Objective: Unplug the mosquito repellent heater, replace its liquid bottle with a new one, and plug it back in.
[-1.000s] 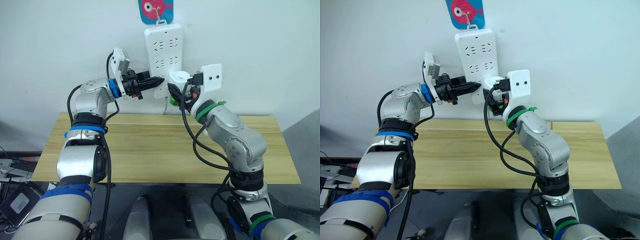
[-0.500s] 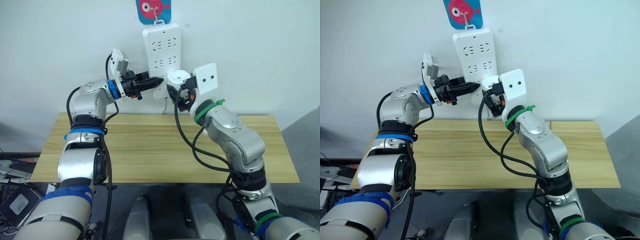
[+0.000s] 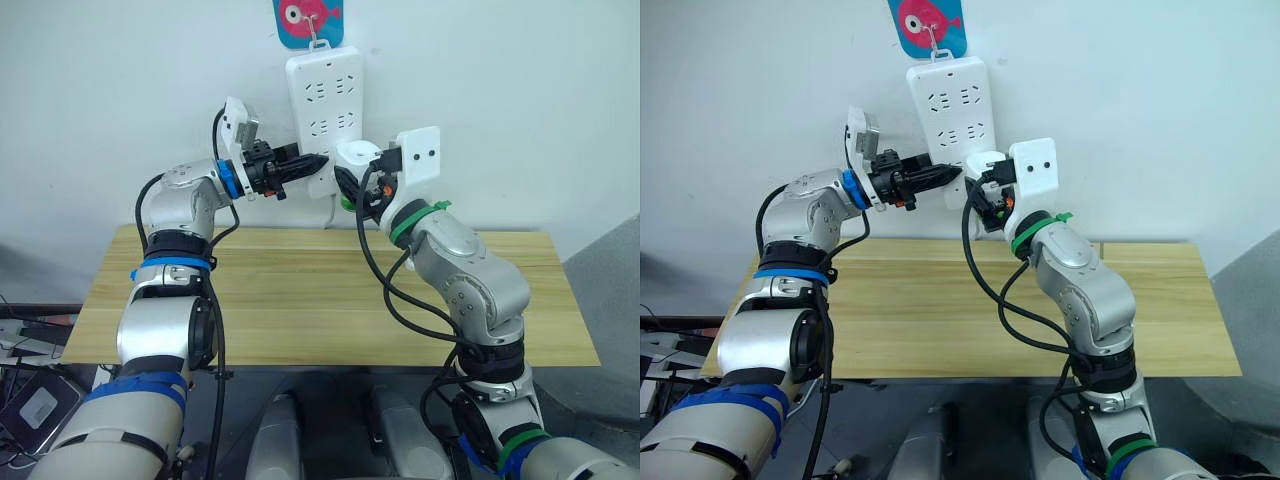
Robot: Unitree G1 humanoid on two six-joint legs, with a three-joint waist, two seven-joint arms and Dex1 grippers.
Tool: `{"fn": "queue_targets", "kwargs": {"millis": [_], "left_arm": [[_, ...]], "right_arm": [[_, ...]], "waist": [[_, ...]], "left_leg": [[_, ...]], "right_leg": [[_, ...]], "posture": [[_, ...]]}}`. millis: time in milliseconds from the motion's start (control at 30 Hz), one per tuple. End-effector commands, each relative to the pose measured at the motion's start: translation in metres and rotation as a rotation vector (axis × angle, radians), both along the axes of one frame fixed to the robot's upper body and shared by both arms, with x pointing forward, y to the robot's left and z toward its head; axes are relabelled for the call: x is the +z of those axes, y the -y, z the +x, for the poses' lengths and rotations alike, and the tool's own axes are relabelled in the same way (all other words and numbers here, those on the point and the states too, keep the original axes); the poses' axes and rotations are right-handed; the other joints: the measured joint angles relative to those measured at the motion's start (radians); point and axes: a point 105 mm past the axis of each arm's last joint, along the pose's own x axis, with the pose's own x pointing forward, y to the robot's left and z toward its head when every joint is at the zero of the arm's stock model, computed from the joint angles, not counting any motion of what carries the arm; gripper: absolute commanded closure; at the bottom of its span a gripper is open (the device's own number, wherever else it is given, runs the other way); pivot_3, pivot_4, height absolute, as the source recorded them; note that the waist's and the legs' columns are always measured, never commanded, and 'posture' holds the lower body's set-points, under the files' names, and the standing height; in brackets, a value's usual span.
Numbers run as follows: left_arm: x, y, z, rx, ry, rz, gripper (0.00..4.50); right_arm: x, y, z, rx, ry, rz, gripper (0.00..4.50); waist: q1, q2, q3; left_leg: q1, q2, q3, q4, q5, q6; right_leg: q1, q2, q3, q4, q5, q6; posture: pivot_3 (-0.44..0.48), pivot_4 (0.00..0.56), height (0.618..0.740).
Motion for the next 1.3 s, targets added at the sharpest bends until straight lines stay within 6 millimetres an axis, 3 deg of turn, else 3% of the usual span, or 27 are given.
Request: {"fn": "queue_targets", "kwargs": {"millis": [33,133,467,667,767,900,1100,1300], "left_arm": [[0.021,0.036,-0.015,-0.172,0.075,-0.038,3.20],[0.020,0.036,-0.014,-0.165,0.078,-0.038,3.20],[0.018,0.030,-0.011,-0.137,0.086,-0.028,3.20],[0.019,0.027,-0.005,-0.105,0.094,-0.026,3.20],[0.015,0.023,0.000,-0.062,0.101,-0.012,3.20],[0.014,0.016,0.003,-0.026,0.101,-0.019,1.85],[0.018,-0.009,0.007,0.057,0.112,0.003,0.00],[0.017,-0.049,0.003,0.144,0.114,0.044,0.00]], "right_arm": [[0.005,-0.006,0.000,0.016,0.025,-0.013,0.77],[0.007,-0.004,-0.004,0.027,0.037,-0.012,0.02],[0.004,0.023,-0.040,0.069,0.033,-0.097,0.02],[-0.019,0.051,-0.065,0.122,-0.023,-0.159,0.02],[-0.016,0.050,-0.067,0.145,-0.018,-0.126,0.58],[-0.011,0.045,-0.063,0.157,-0.005,-0.093,2.10],[-0.009,0.035,-0.059,0.175,0.001,-0.062,4.44],[-0.009,0.023,-0.055,0.212,0.011,-0.048,4.48]], "waist": [[0.003,0.000,-0.001],[0.013,-0.001,-0.002],[0.016,-0.001,-0.002],[0.017,-0.001,-0.003],[0.014,-0.002,-0.003],[0.012,-0.002,-0.004],[0.006,-0.002,-0.004],[0.006,-0.002,-0.004]], "left_leg": [[0.000,0.000,0.000,0.000,0.000,0.000],[-0.002,0.000,-0.002,-0.001,0.000,0.000],[-0.006,-0.002,-0.003,-0.007,0.001,-0.002],[-0.007,-0.002,-0.003,-0.006,0.000,0.000],[-0.006,-0.002,-0.002,-0.005,0.000,0.000],[-0.006,-0.002,-0.003,-0.003,0.000,0.000],[-0.006,-0.002,-0.003,-0.003,0.000,0.000],[-0.005,-0.001,-0.003,-0.003,0.000,0.000]], "right_leg": [[0.000,0.000,0.000,0.000,0.000,0.000],[0.000,0.000,-0.002,-0.002,0.000,0.000],[-0.001,-0.007,-0.003,-0.009,-0.001,0.002],[-0.001,-0.007,-0.003,-0.009,-0.001,0.002],[-0.001,-0.006,-0.003,-0.008,-0.001,0.002],[-0.001,-0.002,-0.003,-0.006,-0.001,0.002],[-0.001,-0.002,-0.003,-0.006,-0.001,0.002],[-0.001,-0.002,-0.003,-0.006,-0.001,0.002]], "posture": [[-0.094,0.209,0.740],[-0.092,0.208,0.740],[-0.099,0.203,0.740],[-0.114,0.198,0.740],[-0.119,0.196,0.740],[-0.119,0.196,0.740],[-0.103,0.204,0.740],[-0.077,0.211,0.740]]}}
